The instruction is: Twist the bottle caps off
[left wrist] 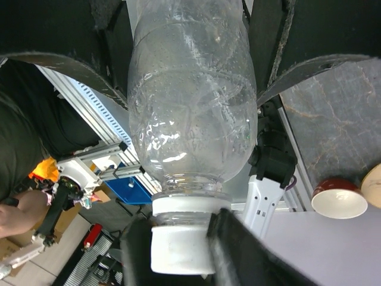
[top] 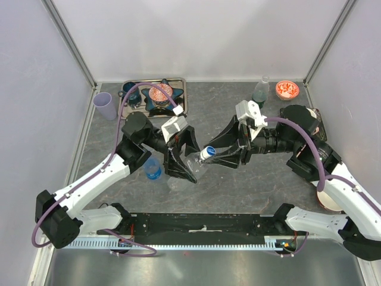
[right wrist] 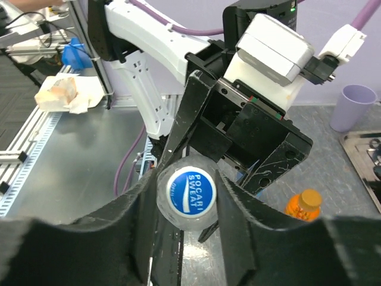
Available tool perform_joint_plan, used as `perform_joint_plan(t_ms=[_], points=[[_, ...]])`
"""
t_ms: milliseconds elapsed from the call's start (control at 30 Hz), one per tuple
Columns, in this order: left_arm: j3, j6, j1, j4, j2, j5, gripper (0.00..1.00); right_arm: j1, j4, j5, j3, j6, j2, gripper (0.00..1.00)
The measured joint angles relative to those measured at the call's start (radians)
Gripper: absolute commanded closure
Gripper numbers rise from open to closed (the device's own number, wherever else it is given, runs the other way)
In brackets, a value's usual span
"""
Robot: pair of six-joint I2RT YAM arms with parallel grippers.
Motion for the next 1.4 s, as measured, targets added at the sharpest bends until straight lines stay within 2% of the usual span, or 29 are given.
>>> perform_joint_plan(t_ms=[33, 167, 333, 467, 600, 767, 933, 1200, 1400], points=[[0.010, 0.033, 0.003, -0.052, -0.003, -0.007, 0.63, 0.000, -0.001, 0.016, 0.000, 0.014, -0.002, 0.39], [0.057, 0.163, 0.016, -0.246, -0.007, -0.041, 0.61, 0.004, 0.000, 0.079, 0.017, 0.042, -0.022, 0.30], [0.066, 0.240, 0.020, -0.365, -0.015, -0.076, 0.61, 0.006, 0.018, 0.132, 0.047, 0.063, -0.043, 0.18], [0.066, 0.274, 0.021, -0.417, -0.021, -0.123, 0.62, 0.007, 0.043, 0.237, 0.051, 0.095, -0.047, 0.15], [0.066, 0.309, 0.021, -0.451, -0.043, -0.246, 0.62, 0.008, 0.064, 0.408, 0.051, 0.151, -0.040, 0.15], [0.040, 0.389, -0.001, -0.482, -0.127, -0.544, 0.61, 0.008, 0.066, 0.644, 0.065, 0.268, -0.003, 0.16], [0.011, 0.496, -0.089, -0.504, -0.202, -0.903, 0.61, 0.008, 0.035, 0.779, 0.086, 0.386, 0.055, 0.15], [0.010, 0.645, -0.239, -0.536, -0.204, -1.421, 0.60, 0.008, 0.015, 0.843, 0.107, 0.507, 0.135, 0.16], [0.010, 0.715, -0.309, -0.554, -0.167, -1.614, 0.60, 0.008, 0.015, 0.850, 0.113, 0.537, 0.175, 0.19]])
